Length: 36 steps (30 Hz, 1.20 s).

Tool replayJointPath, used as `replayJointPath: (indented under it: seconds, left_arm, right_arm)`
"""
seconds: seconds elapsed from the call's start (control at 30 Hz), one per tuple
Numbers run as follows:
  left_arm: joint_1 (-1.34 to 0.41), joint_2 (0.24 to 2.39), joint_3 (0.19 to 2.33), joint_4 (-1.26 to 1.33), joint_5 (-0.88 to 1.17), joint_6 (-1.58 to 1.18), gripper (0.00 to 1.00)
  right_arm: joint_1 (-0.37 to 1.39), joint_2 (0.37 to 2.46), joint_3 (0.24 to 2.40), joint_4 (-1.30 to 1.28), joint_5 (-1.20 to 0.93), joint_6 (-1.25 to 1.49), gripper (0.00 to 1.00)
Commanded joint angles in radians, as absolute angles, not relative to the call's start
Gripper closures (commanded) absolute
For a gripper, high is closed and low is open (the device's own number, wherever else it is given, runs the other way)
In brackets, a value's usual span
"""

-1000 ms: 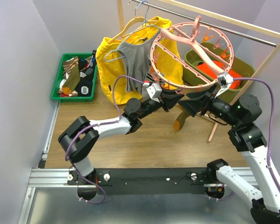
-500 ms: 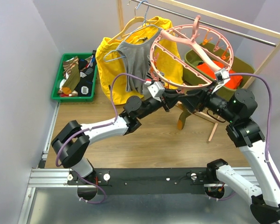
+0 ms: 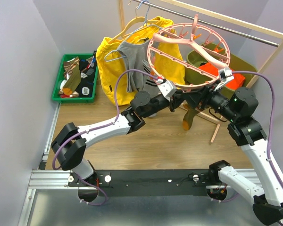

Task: Clip the socks to the hanger
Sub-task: Open the clamp at the hanger.

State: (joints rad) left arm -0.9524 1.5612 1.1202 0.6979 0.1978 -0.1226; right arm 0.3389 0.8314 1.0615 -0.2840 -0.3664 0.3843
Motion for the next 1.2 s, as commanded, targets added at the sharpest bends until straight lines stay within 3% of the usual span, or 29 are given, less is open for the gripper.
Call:
replayJointPath:
  seconds: [0.0,0.53,0.8,0.9,1.17]
  left_arm:
    - [-0.983,1.520,1.143,0.640,0.173,-0.058,0.90]
    - [-1.015,1.539,1.204,0.568,0.156,-0.011,0.90]
    - [-1.029,1.540,1.232,0.514,0.147,-0.006,0.90]
    - [-1.034,1.532,1.224,0.514,0.135,-0.005,0.85]
    - [-1.048,1.509,1.158,0.570,0.066,-0.005,0.62]
  right_arm:
    - [0.341,0.833,1.086,-0.241,-0.266,0.452,0.32]
    - [0.341,0.851,1.077,-0.238,-0.304,0.468,0.37]
    - [0.341,0.847,1.068,-0.259,-0.242,0.448,0.51]
    - [0.341,0.842,1.068,-0.258,-0.230,0.453,0.60]
    - [0.341,0.831,1.065,-0.244,-0.221,0.500,0.73]
